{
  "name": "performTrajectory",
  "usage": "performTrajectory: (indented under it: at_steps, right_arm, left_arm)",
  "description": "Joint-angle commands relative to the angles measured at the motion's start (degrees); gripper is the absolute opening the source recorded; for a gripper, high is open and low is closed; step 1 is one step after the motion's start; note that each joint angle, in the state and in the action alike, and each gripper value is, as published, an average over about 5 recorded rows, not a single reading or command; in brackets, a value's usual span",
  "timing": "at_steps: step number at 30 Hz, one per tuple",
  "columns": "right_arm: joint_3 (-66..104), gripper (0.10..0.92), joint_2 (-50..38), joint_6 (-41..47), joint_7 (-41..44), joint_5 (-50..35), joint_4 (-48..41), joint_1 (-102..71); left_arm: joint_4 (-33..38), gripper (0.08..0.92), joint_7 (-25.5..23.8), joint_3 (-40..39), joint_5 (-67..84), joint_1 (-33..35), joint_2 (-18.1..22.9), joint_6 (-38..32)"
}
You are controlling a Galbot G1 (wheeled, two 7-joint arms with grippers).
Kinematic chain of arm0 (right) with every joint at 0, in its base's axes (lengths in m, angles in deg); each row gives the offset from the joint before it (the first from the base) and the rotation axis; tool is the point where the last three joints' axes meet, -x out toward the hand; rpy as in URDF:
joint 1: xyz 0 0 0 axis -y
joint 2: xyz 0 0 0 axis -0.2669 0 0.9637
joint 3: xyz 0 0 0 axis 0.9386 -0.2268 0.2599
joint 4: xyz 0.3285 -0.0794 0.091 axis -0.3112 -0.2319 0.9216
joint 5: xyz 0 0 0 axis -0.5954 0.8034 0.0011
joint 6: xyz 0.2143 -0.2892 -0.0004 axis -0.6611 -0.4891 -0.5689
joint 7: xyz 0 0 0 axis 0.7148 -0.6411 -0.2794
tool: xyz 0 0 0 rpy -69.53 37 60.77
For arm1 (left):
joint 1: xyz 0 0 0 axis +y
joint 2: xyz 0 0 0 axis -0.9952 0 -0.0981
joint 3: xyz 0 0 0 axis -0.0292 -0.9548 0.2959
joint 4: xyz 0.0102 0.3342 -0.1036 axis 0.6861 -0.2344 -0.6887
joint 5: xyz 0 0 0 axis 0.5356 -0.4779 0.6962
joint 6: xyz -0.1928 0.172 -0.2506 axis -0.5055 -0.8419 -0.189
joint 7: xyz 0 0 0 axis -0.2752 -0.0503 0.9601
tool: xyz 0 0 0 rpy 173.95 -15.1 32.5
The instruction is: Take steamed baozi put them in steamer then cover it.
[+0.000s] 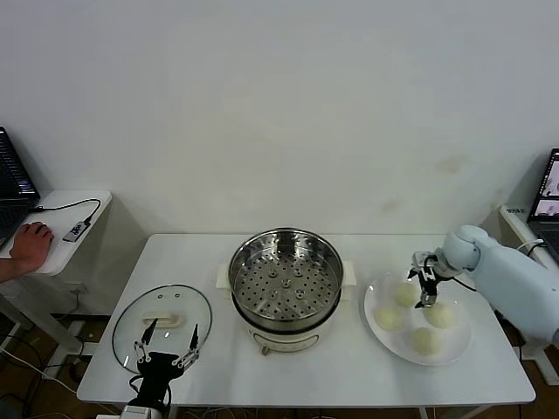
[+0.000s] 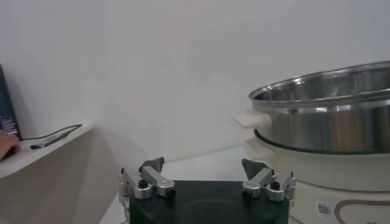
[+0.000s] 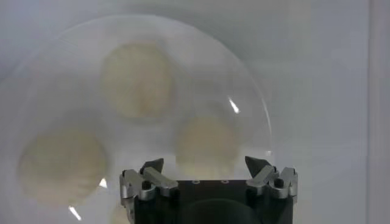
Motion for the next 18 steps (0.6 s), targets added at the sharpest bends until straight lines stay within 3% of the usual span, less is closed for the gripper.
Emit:
performTrajectory:
  at_steps: [1, 11, 18]
  right_arm:
    - [-1.07, 0.764, 1.6, -0.06, -0.07, 0.71, -1.38, 0.63]
    - [-0.95, 0.628, 1.27, 0.28, -0.14, 1.51, -1.08, 0.28]
    - [-1.91, 0.584, -0.62, 0.37, -0.19, -0.06, 1.14, 1.56]
  left_arm:
    - [0.1, 0.823, 0.01, -0.01, -0.22, 0.04, 0.06, -0.1]
    - [-0.01, 0.823, 0.09, 0.07, -0.31, 0.21, 0.21, -0.37]
    - [-0.1, 0.823, 0.03, 0.32, -0.27, 0.1, -0.3, -0.34]
